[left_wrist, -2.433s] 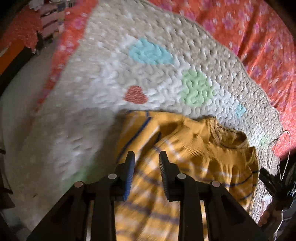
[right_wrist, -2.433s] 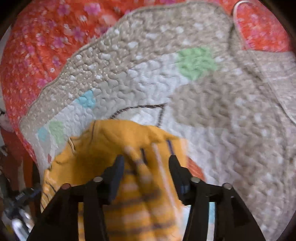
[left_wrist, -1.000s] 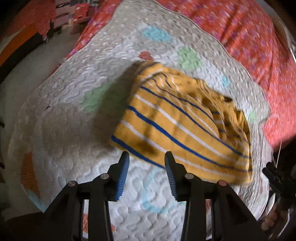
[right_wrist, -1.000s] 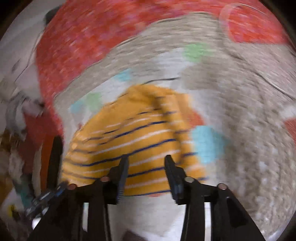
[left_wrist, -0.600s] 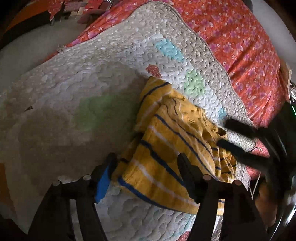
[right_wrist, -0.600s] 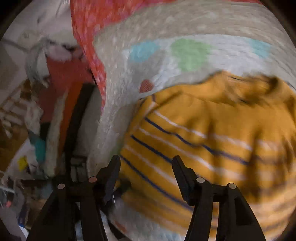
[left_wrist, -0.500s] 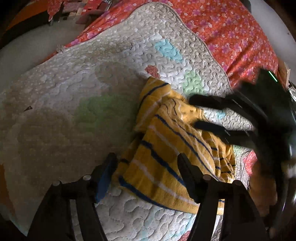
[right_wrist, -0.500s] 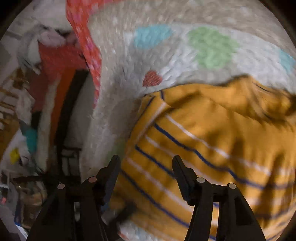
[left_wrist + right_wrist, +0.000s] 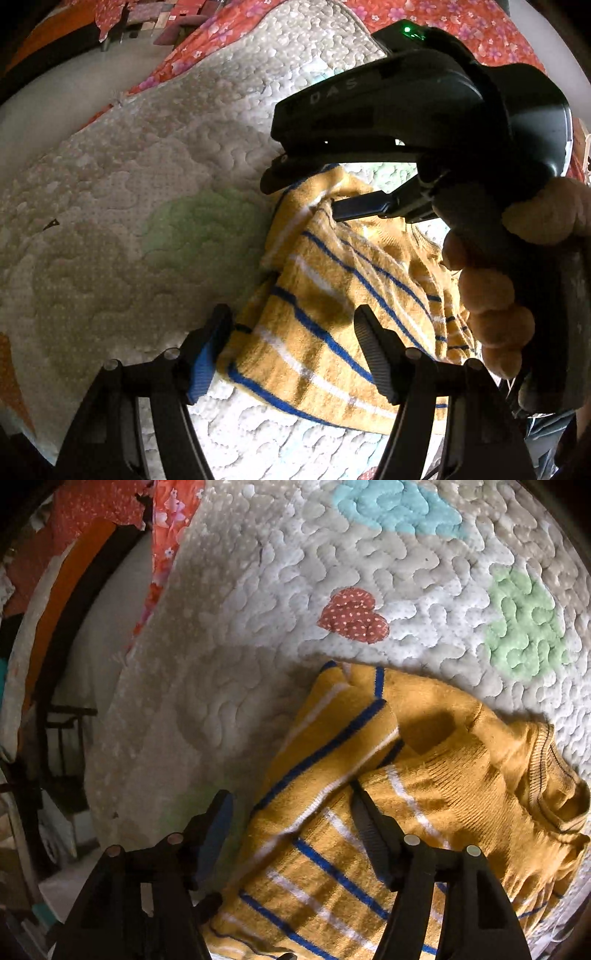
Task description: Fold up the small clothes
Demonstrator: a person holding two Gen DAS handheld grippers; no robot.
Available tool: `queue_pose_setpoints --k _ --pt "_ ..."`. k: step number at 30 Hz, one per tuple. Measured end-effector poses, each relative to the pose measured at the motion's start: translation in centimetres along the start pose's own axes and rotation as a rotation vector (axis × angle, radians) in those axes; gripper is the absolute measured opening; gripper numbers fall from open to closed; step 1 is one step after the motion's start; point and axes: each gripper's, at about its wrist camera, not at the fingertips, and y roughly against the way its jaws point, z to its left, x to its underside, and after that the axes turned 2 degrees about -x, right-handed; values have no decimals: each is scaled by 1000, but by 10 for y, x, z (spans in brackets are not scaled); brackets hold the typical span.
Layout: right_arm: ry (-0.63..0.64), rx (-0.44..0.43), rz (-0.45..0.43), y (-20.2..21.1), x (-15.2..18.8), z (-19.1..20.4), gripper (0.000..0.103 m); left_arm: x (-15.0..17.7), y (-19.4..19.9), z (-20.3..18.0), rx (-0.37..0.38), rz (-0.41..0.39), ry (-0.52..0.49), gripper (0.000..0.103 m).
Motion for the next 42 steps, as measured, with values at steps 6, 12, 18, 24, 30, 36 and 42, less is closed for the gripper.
queue_pose_setpoints --k 6,12,18,24,30,36,42 --pt "1 29 6 -3 -1 7 72 -5 -3 -6 -20 12 -7 67" --pt "52 90 40 -13 -6 23 72 -4 -6 -10 -25 20 -23 67" --pt "100 154 76 -28 -7 44 74 -6 -9 -10 -26 29 -30 67" --pt "226 260 85 -44 1 69 51 -1 -13 -13 19 61 -36 19" --pt "170 145 -43 -3 21 50 16 0 -8 -21 109 60 -8 16" --pt "70 53 -195 49 57 5 15 17 3 -69 195 35 -125 16" --pt "-55 4 -303 86 102 -61 14 34 1 -111 237 31 -246 16"
